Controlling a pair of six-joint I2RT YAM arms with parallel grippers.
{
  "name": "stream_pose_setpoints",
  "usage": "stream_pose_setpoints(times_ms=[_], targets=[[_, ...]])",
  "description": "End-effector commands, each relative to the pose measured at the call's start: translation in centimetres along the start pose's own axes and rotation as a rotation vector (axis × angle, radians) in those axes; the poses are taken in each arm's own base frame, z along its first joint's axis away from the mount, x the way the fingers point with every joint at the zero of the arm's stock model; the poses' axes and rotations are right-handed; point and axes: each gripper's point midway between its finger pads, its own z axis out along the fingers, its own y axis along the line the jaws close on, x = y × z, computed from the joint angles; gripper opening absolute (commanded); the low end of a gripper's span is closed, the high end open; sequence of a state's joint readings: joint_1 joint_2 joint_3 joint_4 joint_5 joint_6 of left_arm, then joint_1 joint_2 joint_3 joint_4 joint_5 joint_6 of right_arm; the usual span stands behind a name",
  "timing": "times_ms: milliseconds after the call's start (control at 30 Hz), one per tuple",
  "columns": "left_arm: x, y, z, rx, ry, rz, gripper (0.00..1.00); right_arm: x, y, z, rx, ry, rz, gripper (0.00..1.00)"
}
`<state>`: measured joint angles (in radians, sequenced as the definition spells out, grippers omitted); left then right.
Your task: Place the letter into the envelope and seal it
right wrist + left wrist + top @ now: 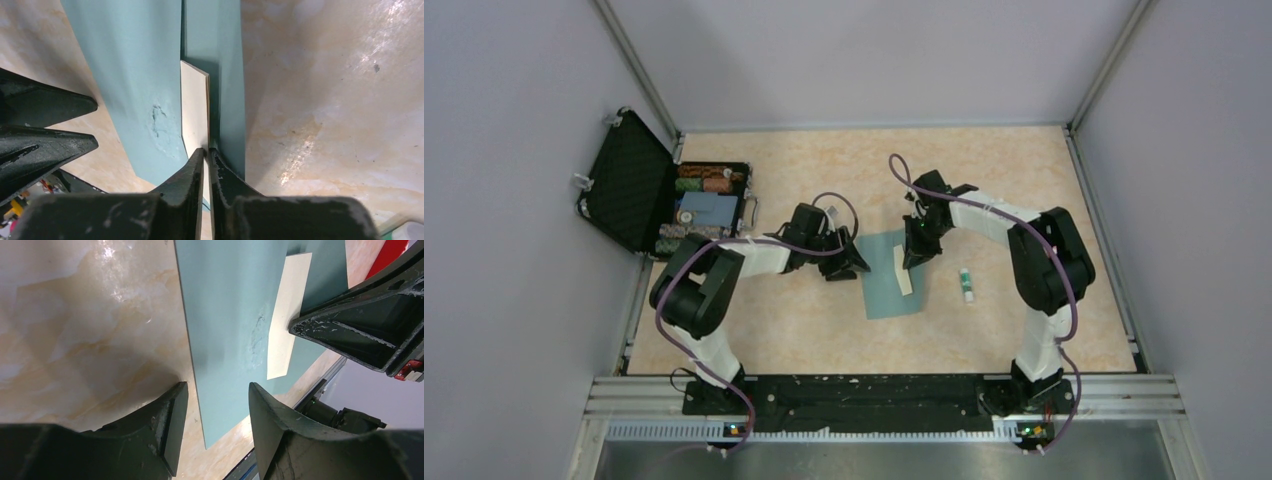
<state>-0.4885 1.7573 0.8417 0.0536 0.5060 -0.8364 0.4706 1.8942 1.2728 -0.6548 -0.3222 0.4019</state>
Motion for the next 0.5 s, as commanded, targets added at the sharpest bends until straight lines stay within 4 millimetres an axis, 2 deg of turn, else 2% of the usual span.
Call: stream_pose_setpoints(times_ms=[0,133,333,467], targets=[[1.8,3.6,1.5,-0.127,0.034,-0.006,0.55,-1.2,1.1,-1.7,-0.019,-0.062,-0.024,0.03],[2.8,3.6,2.3,-0.130,0.061,0.000,0.55,-0.9,1.1,-0.9,-0.036,-0.050,-0.014,0.00],[3.0,3.2,3.0,-0.136,0.078,0.026,0.55,-0.6,1.2,-0.1,-0.060,-0.035,-0.006,0.00],[3.0,3.1,3.1,-0.140,0.075,0.033,0.55,-0.5,0.3,0.2,-0.019,-0.032,-0.018,0.00]])
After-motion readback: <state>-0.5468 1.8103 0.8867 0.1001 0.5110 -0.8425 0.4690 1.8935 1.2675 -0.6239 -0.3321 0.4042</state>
